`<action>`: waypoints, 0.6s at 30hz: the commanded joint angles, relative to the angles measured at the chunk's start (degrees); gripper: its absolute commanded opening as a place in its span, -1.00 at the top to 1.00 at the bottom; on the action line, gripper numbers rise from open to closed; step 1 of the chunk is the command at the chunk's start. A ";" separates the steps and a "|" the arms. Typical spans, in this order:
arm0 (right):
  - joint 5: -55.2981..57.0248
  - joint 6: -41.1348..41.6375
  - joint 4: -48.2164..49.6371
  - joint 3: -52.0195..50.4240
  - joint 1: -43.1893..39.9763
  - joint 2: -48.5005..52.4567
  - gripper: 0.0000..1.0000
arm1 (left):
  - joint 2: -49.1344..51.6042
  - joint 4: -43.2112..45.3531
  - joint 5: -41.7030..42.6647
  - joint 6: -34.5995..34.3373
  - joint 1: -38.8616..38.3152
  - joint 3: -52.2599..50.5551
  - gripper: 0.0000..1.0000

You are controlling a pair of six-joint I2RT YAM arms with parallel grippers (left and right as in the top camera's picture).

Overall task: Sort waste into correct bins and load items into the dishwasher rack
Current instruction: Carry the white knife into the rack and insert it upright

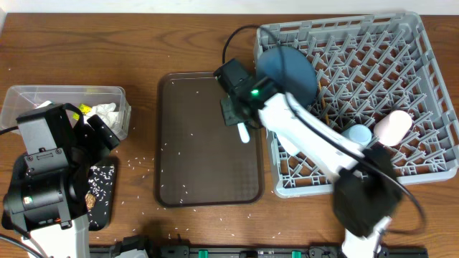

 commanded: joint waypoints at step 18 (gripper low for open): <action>2.27 -13.11 -18.82 0.15 -31.63 -20.72 0.92 | 0.00 -0.17 -0.70 -0.72 0.20 0.52 -0.96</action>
